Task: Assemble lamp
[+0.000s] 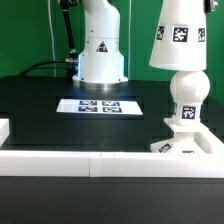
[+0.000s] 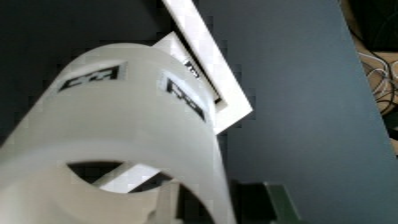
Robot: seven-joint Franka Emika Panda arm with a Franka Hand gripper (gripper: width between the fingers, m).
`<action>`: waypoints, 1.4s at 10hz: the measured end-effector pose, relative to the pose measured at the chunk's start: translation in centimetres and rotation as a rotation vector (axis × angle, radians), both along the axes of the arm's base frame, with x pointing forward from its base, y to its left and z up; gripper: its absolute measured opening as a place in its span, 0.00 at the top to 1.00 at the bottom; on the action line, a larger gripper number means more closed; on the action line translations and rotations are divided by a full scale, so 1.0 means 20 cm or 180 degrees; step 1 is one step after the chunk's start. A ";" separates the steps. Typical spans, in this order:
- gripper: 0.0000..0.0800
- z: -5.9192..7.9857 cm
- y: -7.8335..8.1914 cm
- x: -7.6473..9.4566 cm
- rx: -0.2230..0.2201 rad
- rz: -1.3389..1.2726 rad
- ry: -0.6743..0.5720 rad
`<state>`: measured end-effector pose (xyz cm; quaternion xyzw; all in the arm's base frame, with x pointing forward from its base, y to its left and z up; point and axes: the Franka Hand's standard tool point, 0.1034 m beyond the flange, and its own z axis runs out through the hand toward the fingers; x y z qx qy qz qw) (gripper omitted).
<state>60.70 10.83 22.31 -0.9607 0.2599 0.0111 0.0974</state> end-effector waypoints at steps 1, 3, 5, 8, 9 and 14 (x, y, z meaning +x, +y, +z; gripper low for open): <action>0.94 -0.05 0.02 0.01 -0.0016 0.0010 -0.0004; 0.94 -0.15 0.06 0.02 -0.0051 0.0032 -0.0013; 0.94 -0.31 0.07 0.02 -0.0113 0.0087 -0.0049; 0.94 -0.38 0.08 0.03 -0.0144 0.0184 -0.0059; 0.94 -0.38 0.09 0.04 -0.0143 0.0187 -0.0057; 0.60 -0.33 0.07 0.01 -0.0151 0.0134 0.0013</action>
Offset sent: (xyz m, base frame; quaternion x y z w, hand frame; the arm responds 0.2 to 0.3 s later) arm 0.0053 0.0138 -0.0374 0.0079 0.0220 -0.0151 0.9996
